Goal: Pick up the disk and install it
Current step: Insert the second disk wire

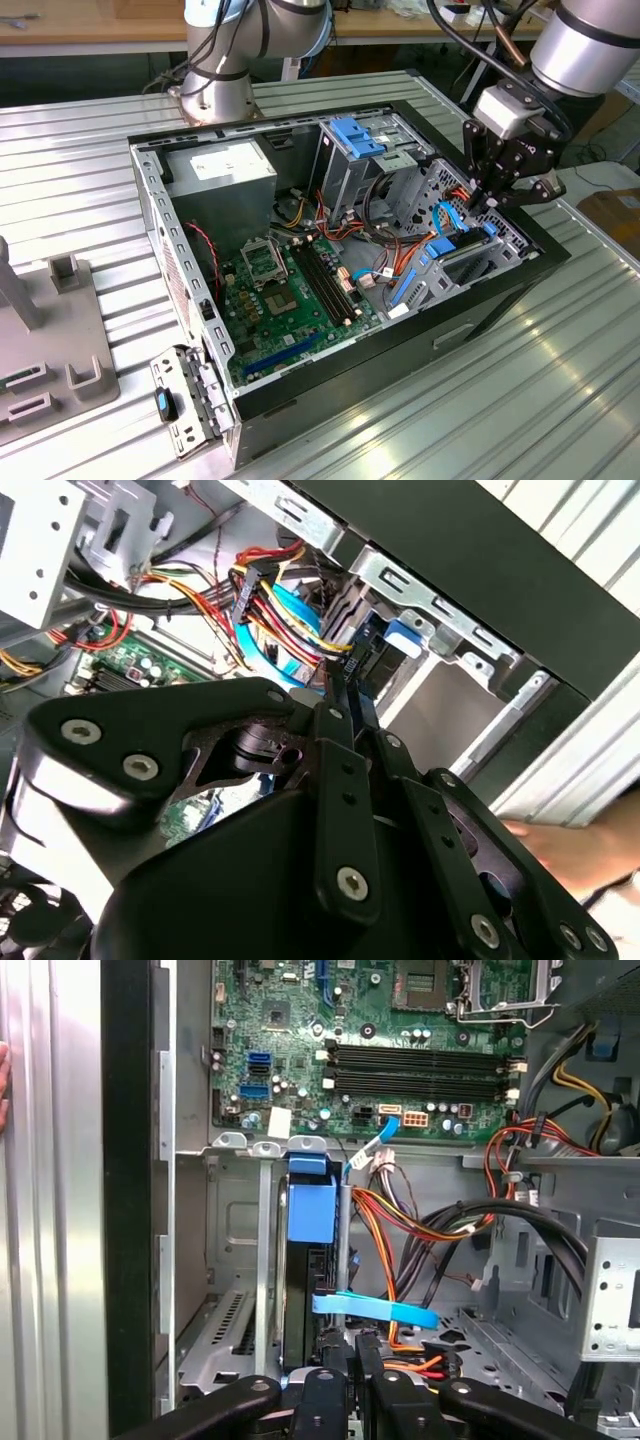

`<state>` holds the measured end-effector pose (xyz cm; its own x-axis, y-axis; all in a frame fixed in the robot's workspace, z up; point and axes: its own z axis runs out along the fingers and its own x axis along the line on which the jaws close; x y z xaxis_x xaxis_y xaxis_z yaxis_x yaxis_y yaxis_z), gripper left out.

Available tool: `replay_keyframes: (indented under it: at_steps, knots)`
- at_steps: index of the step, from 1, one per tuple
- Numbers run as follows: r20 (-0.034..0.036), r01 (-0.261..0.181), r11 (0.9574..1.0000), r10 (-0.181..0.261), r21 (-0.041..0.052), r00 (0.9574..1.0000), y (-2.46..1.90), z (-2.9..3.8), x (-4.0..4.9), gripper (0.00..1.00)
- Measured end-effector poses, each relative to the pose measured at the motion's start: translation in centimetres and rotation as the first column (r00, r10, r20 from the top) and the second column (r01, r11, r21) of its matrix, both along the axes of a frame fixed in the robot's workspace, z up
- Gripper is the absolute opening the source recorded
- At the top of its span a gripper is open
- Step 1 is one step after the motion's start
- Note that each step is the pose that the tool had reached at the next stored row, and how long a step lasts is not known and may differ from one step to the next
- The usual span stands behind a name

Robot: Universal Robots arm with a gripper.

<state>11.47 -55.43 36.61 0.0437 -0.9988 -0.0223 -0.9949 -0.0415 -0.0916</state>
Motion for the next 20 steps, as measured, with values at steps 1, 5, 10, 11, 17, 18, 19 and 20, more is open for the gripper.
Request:
replay_keyframes:
  at_steps: [1,5,10,11,17,18,19,20]
  knots:
    - [0.0000,0.000,1.0000,0.000,0.0050,1.0000,-0.13,0.00,0.00,0.16]
    - [0.0000,0.000,0.9995,0.000,0.0317,1.0000,-1.00,-0.04,-0.04,0.16]
    - [-0.0001,0.000,0.9991,0.000,0.0427,1.0000,-1.73,-0.64,-0.19,0.16]
    - [0.0000,0.000,0.9991,0.000,0.0428,1.0000,-1.79,-0.75,-0.19,0.16]
    - [0.0000,0.000,0.9991,0.000,0.0429,1.0000,-1.82,-1.03,-0.39,0.16]
    - [0.0000,0.000,0.9991,0.000,0.0430,1.0000,-1.82,-1.14,-0.40,0.16]
    - [0.0000,0.000,0.9991,0.000,0.0430,1.0000,-1.83,-1.27,-0.41,0.16]
    - [0.0000,0.000,0.9991,0.000,0.0429,1.0000,-1.82,-1.38,-0.42,0.16]
